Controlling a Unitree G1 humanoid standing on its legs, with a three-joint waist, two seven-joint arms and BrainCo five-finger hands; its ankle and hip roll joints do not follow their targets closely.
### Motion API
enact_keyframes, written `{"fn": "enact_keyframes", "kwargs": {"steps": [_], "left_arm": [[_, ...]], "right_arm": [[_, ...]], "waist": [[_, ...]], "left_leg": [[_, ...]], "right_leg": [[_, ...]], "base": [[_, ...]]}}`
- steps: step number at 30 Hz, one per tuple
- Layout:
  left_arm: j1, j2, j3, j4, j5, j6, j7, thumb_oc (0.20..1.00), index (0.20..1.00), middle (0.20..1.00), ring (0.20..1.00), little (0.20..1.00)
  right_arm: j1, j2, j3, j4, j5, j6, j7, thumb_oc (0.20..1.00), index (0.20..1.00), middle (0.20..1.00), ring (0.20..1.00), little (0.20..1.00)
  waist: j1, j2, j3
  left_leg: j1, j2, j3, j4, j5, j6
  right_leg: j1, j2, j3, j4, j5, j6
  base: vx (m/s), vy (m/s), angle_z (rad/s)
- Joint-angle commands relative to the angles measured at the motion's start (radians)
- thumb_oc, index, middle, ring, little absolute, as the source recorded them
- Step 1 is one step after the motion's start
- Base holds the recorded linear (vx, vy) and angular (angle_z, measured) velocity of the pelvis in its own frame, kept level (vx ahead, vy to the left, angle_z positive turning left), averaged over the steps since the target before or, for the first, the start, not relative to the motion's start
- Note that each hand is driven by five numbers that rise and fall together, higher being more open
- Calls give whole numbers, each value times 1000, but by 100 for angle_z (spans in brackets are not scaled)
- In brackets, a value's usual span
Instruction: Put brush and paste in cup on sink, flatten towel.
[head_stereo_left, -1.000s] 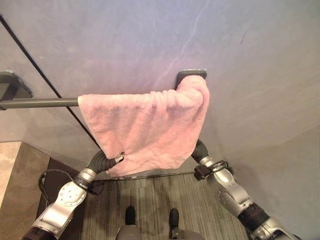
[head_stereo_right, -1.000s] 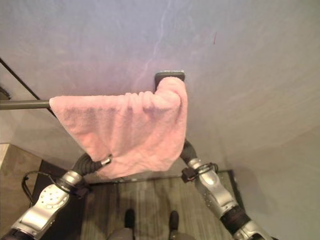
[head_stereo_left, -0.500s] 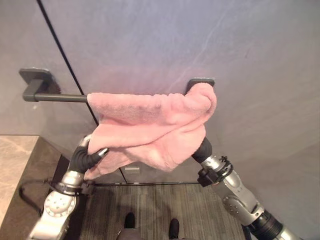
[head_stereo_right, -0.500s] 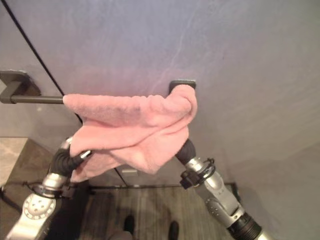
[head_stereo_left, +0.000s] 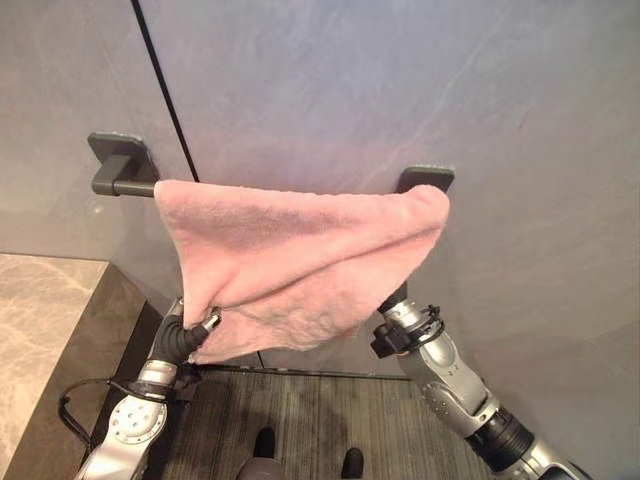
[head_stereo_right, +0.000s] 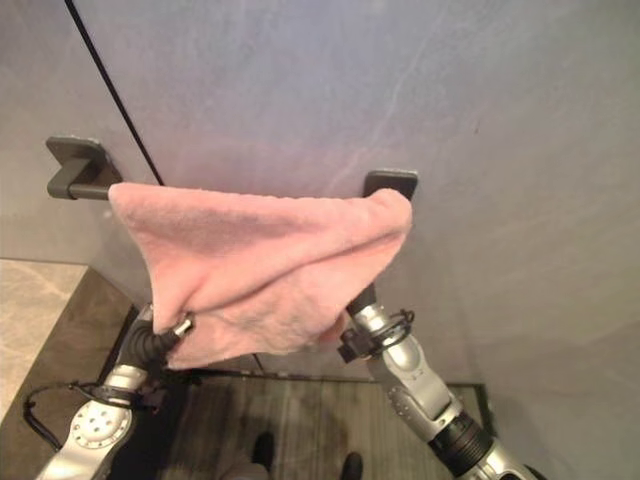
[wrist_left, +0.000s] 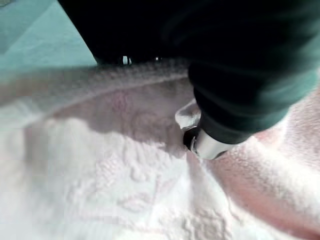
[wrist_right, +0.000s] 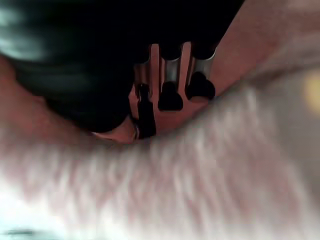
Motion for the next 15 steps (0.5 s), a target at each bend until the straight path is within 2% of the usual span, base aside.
{"fn": "enact_keyframes", "kwargs": {"steps": [1, 3, 5, 10, 15], "left_arm": [[-31, 40, 48, -81, -36, -73, 39, 200, 200, 200, 200, 200], [-19, 38, 74, -111, -16, -84, 62, 200, 200, 200, 200, 200], [-15, 24, 122, -150, -3, -101, 103, 200, 200, 200, 200, 200], [-9, -7, 141, -224, 10, -117, 145, 200, 200, 200, 200, 200], [-16, 18, 147, -247, 61, -111, 174, 200, 200, 200, 200, 200]], "right_arm": [[-41, 29, -32, -139, 43, -103, 20, 200, 200, 200, 200, 200], [-44, 7, -40, -154, 23, -111, -7, 200, 200, 200, 200, 200], [-42, -16, -36, -204, 3, -110, 7, 200, 200, 200, 200, 200], [-63, -24, 12, -237, -8, -110, 6, 200, 200, 200, 200, 200], [-98, -53, 36, -251, -67, -89, -13, 200, 200, 200, 200, 200]], "waist": [[6, -36, -16], [5, -40, -14], [10, -46, -11], [22, -57, -10], [36, -65, -8]], "left_leg": [[4, -8, -13, 7, -23, 7], [6, -7, -14, 7, -22, 8], [6, -7, -17, 7, -24, 7], [-1, -5, -32, 7, -22, 4], [-3, -7, -49, 7, -23, 6]], "right_leg": [[-25, -75, 30, 8, 59, 78], [-23, -74, 29, 11, 58, 77], [-21, -72, 24, 10, 56, 75], [-19, -73, 6, 21, 49, 72], [-12, -74, -12, 34, 40, 70]], "base": [[12, -10, -4], [0, 0, 0], [0, 0, 0], [5, -4, 3], [6, -3, 10]]}}
